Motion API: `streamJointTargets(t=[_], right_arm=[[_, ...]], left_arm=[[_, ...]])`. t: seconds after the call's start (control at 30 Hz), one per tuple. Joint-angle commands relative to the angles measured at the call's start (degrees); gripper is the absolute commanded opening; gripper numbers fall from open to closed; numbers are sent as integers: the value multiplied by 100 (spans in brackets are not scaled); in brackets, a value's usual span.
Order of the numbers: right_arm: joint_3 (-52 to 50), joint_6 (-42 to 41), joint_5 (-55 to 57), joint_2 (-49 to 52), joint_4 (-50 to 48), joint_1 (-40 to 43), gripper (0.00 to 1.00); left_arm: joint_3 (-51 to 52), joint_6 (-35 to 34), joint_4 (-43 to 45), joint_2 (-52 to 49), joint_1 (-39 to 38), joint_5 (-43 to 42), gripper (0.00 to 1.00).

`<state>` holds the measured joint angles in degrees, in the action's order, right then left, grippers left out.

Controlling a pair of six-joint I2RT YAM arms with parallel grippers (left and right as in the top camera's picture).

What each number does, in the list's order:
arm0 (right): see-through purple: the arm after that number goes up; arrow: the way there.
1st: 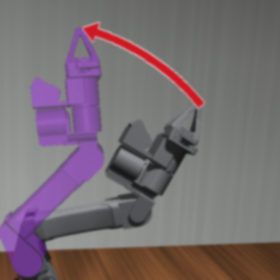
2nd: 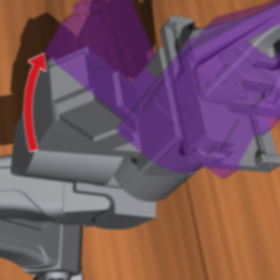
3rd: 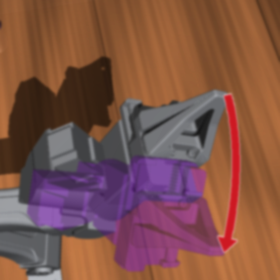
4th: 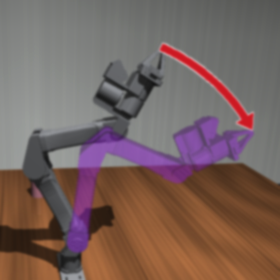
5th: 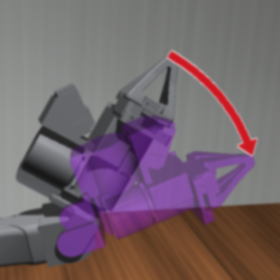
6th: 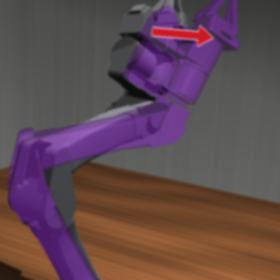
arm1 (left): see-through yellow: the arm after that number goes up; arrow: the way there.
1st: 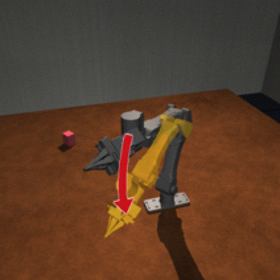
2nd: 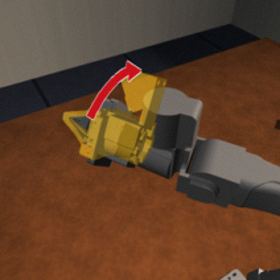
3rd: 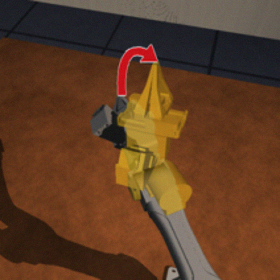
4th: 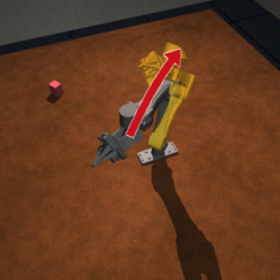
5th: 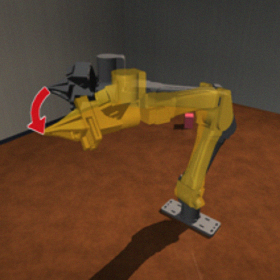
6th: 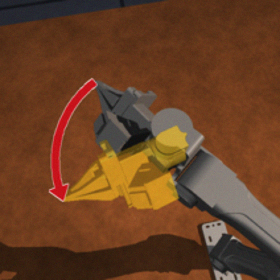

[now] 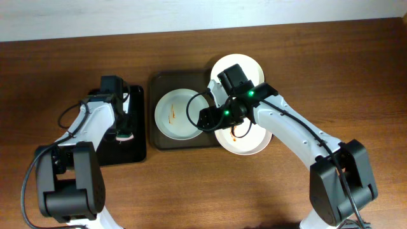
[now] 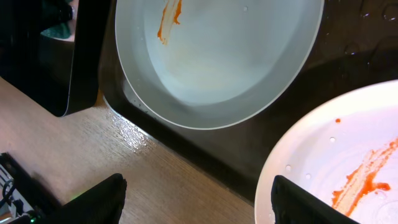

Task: Clean dirty plates on tray and stack at the side

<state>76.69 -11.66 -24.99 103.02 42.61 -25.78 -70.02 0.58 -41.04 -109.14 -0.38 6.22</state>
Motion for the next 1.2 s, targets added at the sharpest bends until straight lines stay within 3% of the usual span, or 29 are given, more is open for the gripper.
streamJointTargets(t=[0.0,0.13,0.47,0.6,0.7,0.83,0.87,0.97,1.03,1.1,1.17], right_arm=[[11,20,-31,-66,7,-46,76],[11,20,-31,-66,37,-46,76],[13,81,-238,-63,-7,487,69],[9,352,688,256,-385,245,69],[9,363,796,726,-1027,118,59],[9,-190,833,1346,-1764,105,49],[11,-365,835,1539,-1904,105,43],[11,-748,881,1676,-1998,105,30],[11,-1078,1200,1676,-2044,105,16],[11,-1180,1285,1676,-2035,105,16],[11,-1193,1458,1676,-1945,116,5]], left_arm=[[328,55,219,72,-11,24,0],[407,57,422,85,-11,-109,0],[-922,553,-619,621,-11,-1117,0],[-922,553,-619,621,-11,-1121,0],[-922,555,-619,621,-11,-1419,0],[-1060,555,-619,621,-151,-1705,0],[-1121,555,-610,621,-271,-1847,0],[-1143,549,-302,610,-557,-2415,0],[-1141,273,-50,564,-802,-2448,0],[-1141,24,55,446,-1069,-2448,0],[-1141,-105,118,334,-1255,-2448,0]])
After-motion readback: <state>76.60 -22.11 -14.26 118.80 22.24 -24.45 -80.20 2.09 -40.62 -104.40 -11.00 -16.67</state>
